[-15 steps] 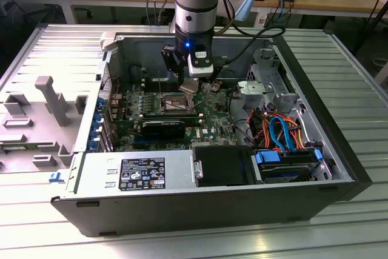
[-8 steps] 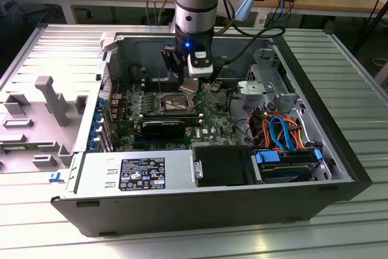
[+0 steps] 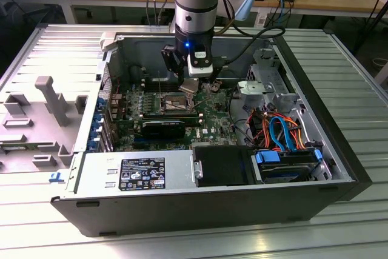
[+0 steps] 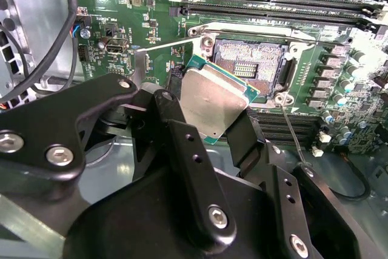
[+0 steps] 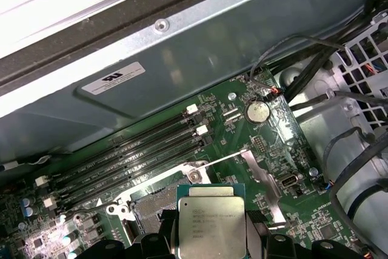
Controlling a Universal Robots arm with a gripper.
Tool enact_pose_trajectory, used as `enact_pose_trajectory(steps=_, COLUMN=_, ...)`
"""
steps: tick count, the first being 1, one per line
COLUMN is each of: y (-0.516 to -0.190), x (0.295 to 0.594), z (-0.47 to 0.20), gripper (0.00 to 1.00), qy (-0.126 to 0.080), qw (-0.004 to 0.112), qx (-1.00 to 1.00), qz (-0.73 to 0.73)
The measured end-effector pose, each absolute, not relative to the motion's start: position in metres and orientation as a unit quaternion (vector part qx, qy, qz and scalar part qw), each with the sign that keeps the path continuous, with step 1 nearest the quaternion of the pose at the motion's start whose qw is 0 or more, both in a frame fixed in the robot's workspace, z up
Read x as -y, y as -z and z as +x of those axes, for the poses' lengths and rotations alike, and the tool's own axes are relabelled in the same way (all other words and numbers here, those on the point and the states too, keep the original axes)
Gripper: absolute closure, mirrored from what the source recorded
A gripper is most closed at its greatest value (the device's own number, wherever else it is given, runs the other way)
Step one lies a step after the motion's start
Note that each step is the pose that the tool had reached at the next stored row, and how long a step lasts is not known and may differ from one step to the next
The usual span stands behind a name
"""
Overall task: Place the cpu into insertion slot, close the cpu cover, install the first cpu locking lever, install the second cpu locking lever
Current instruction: 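Place the cpu into insertion slot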
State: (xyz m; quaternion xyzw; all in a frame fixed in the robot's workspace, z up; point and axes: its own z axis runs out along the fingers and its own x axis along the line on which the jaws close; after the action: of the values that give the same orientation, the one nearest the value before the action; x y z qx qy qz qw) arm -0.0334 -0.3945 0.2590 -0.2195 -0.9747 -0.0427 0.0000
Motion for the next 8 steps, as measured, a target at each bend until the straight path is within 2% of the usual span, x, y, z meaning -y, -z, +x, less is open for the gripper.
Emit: enact_pose_trajectory(steps=8, y=-0.2587, x=0.3945, z=-0.0334, gripper=0.46, qy=0.043, qw=0.000, qx=0.974, qz=-0.224)
